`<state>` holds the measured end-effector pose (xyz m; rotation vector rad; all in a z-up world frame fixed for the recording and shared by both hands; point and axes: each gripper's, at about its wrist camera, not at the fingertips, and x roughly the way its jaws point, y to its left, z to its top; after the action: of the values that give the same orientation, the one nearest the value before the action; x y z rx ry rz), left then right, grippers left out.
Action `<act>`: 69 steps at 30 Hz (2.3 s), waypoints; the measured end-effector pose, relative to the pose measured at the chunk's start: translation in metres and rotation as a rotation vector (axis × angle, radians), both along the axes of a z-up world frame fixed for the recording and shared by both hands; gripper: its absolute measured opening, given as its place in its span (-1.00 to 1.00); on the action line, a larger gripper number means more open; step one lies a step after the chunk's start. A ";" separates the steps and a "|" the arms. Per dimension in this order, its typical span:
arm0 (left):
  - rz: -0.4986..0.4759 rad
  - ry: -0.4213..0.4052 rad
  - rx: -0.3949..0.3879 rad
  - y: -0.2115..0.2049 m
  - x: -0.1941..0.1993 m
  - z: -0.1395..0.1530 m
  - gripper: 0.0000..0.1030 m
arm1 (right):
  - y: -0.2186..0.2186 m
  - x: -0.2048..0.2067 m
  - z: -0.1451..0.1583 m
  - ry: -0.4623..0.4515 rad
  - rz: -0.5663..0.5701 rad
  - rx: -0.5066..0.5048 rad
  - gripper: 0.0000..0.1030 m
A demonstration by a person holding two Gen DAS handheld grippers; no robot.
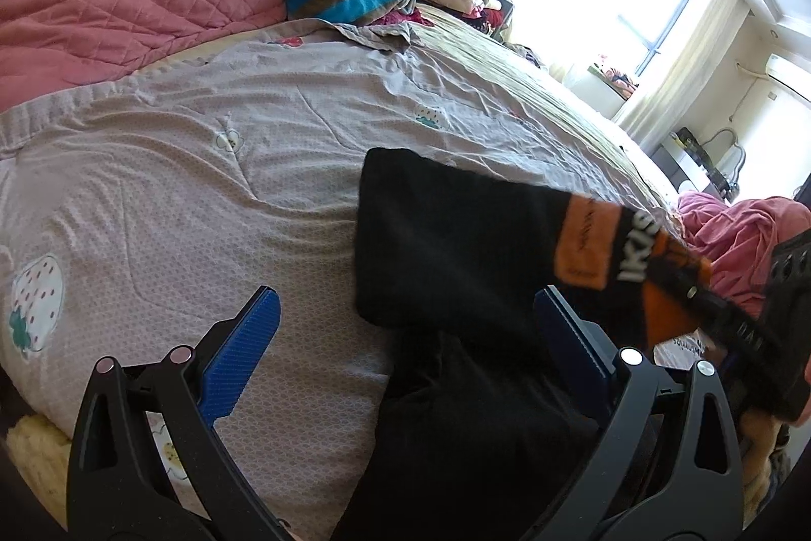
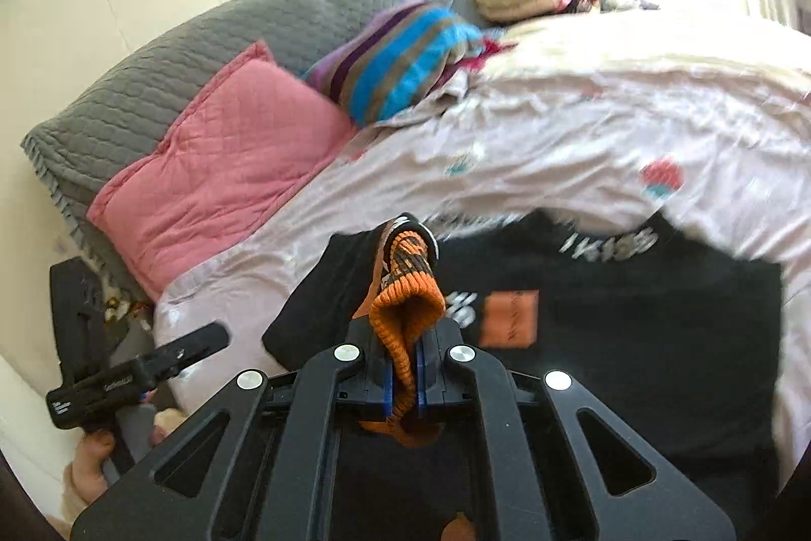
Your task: Fold small clothes
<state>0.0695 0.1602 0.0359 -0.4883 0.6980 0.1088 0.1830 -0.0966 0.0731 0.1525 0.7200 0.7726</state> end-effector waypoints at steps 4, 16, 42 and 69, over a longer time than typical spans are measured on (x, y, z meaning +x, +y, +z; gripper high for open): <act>-0.008 0.004 0.007 -0.004 0.002 -0.001 0.82 | -0.028 0.007 0.006 -0.046 -0.071 -0.016 -0.91; -0.040 0.028 0.052 -0.024 0.015 -0.004 0.81 | -0.093 0.023 -0.011 -0.075 -0.226 -0.079 -0.91; -0.222 0.064 0.121 -0.087 0.087 -0.014 0.62 | -0.115 0.032 -0.042 -0.008 -0.342 -0.171 -0.57; -0.319 0.190 0.063 -0.090 0.104 -0.072 0.04 | -0.042 0.029 -0.092 0.068 -0.159 -0.424 0.28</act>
<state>0.1739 0.0706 -0.0365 -0.3030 0.9473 -0.1236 0.2119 -0.1386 -0.0190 -0.1479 0.9090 0.4524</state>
